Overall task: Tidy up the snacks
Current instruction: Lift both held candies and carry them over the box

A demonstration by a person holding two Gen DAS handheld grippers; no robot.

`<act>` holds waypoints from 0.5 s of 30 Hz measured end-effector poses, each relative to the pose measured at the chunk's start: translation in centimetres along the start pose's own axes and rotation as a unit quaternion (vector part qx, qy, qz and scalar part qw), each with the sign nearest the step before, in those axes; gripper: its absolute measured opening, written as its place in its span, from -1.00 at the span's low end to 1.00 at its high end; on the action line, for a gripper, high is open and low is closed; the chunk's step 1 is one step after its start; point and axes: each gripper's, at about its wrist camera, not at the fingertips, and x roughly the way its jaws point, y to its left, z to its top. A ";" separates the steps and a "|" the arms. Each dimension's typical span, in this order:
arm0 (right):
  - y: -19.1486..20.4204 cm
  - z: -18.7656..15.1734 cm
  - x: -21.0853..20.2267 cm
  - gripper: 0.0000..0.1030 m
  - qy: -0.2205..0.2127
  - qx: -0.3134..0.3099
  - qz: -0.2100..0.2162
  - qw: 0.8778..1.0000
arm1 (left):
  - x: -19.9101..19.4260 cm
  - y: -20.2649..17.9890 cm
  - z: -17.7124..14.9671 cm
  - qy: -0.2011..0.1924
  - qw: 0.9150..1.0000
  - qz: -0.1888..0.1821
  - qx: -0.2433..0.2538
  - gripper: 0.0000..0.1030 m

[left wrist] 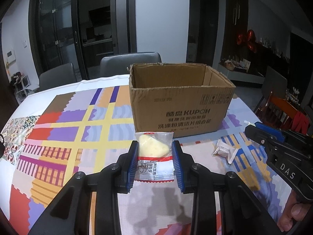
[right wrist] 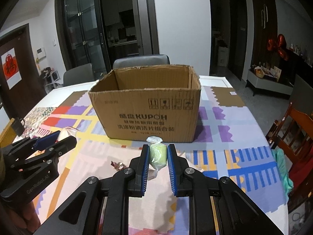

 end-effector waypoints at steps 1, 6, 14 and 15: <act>0.0 0.2 -0.1 -0.61 -0.002 0.000 0.000 1.000 | -0.1 -0.1 0.2 -0.001 1.000 0.000 0.000 -0.34; -0.3 1.1 -1.0 -0.61 -0.013 0.000 0.000 1.000 | -0.7 -0.4 1.1 -0.008 1.000 0.002 0.000 -0.34; -0.4 2.8 -2.2 -0.61 -0.029 0.000 0.001 1.000 | -1.5 -0.6 2.9 -0.021 1.000 0.002 0.000 -0.34; -0.5 3.0 -2.3 -0.61 -0.031 0.000 0.001 1.000 | -1.6 -0.6 3.0 -0.022 1.000 0.001 -0.001 -0.34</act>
